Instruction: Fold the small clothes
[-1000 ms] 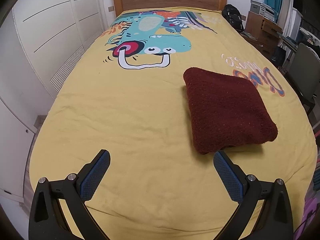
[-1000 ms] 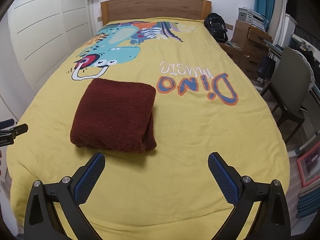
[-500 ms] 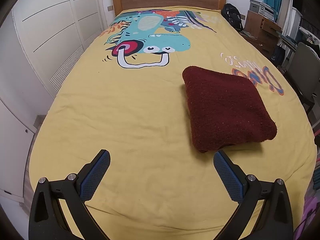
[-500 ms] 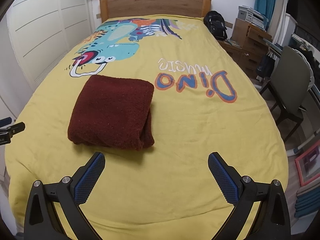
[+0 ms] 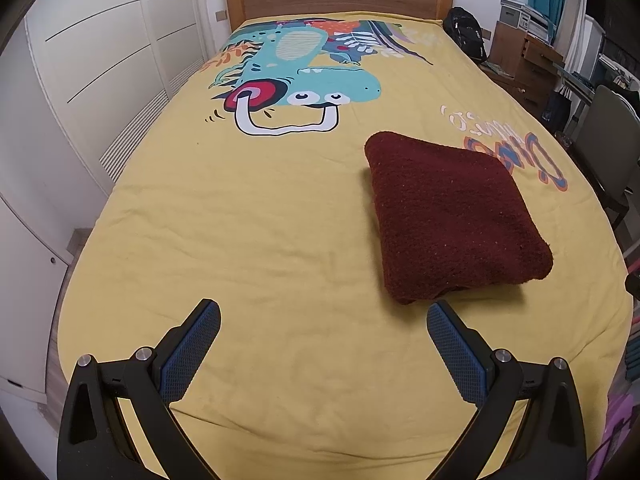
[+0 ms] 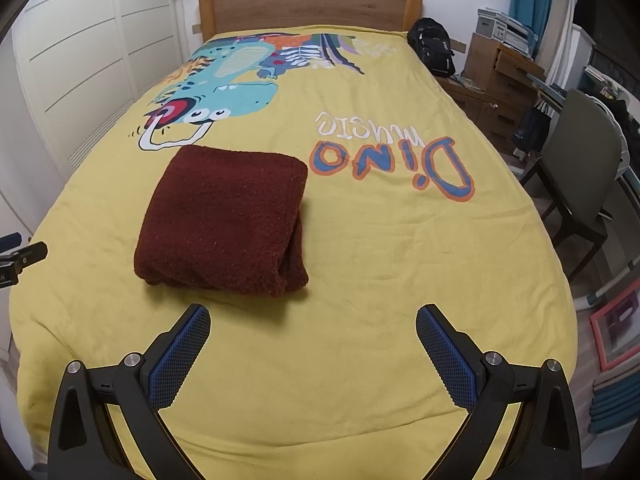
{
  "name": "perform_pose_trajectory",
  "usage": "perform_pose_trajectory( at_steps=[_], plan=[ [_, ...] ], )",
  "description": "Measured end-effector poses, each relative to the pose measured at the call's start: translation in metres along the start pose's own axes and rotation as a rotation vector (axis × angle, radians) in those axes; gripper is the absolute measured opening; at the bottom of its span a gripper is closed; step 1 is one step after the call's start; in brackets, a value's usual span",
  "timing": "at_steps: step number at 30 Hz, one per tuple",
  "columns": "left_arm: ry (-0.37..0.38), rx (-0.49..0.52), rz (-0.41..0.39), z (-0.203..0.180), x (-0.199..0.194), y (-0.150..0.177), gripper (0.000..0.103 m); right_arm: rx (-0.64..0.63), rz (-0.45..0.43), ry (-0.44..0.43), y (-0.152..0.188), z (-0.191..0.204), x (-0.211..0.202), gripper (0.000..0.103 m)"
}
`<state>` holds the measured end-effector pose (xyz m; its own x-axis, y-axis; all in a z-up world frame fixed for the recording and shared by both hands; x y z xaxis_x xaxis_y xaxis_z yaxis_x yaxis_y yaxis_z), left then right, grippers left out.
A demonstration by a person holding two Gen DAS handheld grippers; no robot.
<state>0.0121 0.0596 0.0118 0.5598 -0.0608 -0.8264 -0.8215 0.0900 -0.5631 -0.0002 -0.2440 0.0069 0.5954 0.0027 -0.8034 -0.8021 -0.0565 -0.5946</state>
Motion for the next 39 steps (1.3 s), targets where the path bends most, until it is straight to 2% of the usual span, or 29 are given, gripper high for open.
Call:
perform_pose_trajectory(
  at_steps=[39],
  plan=[
    [0.004,0.003,0.009,-0.0056,-0.001,0.0029,0.102,0.008,0.02,0.001,0.0026,-0.0029,0.0041,0.103]
  ],
)
Point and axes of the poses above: each gripper's, at about its wrist camera, not at the fingertips, and x roughly the way its jaws point, z to its left, y to its underside, the point moved 1 cm from there along x, roughly the way its jaws point, and after that the axes turned 3 degrees about y, right-handed, at the moved point
